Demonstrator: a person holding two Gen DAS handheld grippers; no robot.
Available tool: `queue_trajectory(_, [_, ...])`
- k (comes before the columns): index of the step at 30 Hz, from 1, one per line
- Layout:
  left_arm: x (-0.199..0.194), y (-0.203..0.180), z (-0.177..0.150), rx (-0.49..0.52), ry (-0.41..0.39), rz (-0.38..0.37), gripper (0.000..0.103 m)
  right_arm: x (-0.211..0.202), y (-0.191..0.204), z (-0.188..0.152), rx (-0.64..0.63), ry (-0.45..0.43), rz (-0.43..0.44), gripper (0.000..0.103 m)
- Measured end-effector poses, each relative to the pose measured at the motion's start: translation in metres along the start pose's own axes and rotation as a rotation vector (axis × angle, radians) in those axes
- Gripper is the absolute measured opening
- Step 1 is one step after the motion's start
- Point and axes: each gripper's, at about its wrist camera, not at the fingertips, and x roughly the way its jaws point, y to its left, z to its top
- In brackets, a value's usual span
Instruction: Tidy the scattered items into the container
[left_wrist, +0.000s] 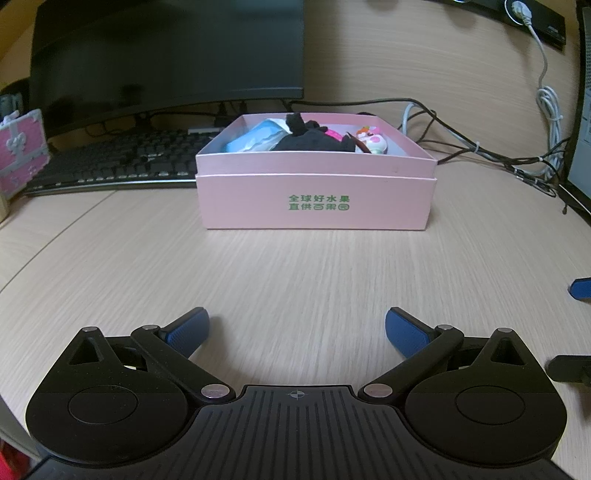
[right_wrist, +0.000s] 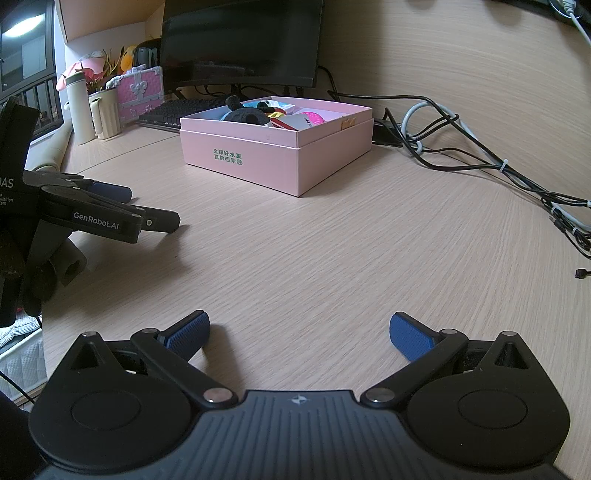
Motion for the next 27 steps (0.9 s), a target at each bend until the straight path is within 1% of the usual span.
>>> queue_trajectory(13, [0.0008,0.0006,0.0002,0.0,0.0,-0.001,0.103,-0.0003,-0.0002,-0.0002,0.0,0.0,0.0,0.103])
queue_trajectory(27, [0.0005,0.0011,0.0,-0.009,-0.002,0.016,0.103,-0.0004,-0.0003,-0.0003,0.0,0.0,0.0,0.103])
